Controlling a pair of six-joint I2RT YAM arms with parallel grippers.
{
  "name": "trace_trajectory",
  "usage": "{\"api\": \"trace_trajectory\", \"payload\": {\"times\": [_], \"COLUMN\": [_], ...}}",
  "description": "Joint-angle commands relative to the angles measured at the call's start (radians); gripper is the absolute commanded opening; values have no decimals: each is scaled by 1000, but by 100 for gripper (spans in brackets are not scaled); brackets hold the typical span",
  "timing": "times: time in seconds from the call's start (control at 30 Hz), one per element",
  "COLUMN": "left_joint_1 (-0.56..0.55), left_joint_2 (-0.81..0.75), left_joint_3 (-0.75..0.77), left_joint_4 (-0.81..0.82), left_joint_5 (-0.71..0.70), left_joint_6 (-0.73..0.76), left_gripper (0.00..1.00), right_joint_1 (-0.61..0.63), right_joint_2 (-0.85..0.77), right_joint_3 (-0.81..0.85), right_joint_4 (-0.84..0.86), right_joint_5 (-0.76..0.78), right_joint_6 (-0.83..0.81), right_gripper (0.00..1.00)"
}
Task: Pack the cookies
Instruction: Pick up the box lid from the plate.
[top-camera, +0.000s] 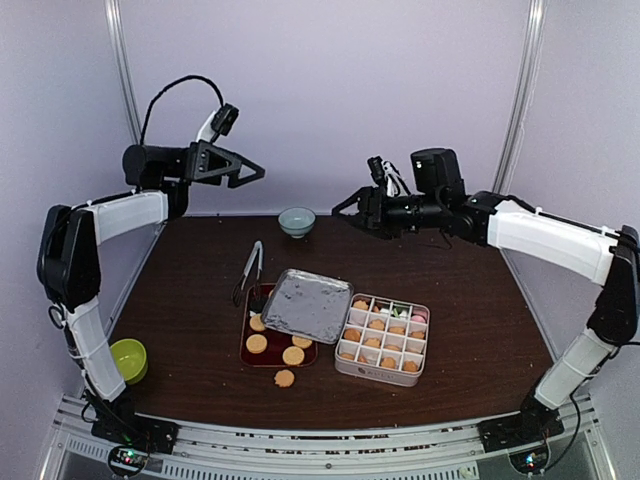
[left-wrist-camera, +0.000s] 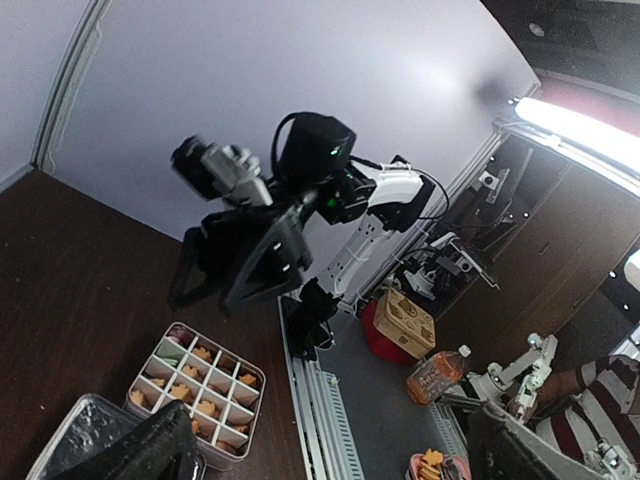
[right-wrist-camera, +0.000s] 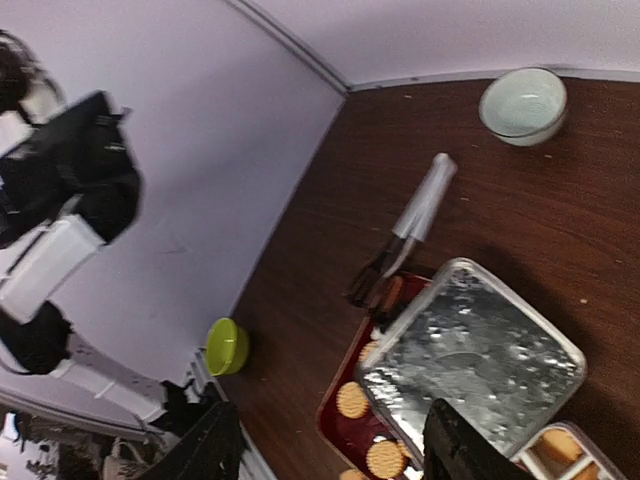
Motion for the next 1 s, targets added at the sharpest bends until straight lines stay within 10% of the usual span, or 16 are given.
{"api": "trace_trajectory", "payload": {"times": [0.0, 0.23, 0.47, 0.77, 0.9, 0.97], "left_joint_1": [-4, 14, -15, 124, 171, 165], "left_joint_2": [70, 86, 131, 184, 119, 43], "left_joint_3": [199, 332, 924, 1019, 1015, 871], "left_joint_4": [46, 45, 34, -812, -1668, -1798], "left_joint_5": [93, 99, 51, -103, -572, -754], "left_joint_6": [-189, -237, -130, 952, 1625, 1797], "left_gripper": [98, 98, 98, 98, 98, 98], "right_joint_1": [14, 35, 39, 36, 36, 38], "right_joint_2": [151, 354, 472, 570, 593, 598], "right_joint_3": [94, 257, 365, 460, 454, 446], "right_joint_4": [-494, -621, -640, -760, -758, -753], "right_joint_5": [315, 381, 351, 392, 391, 391], "right_joint_6": [-195, -185, -175, -181, -174, -174], "right_gripper": [62, 61, 58, 55, 52, 51]}}
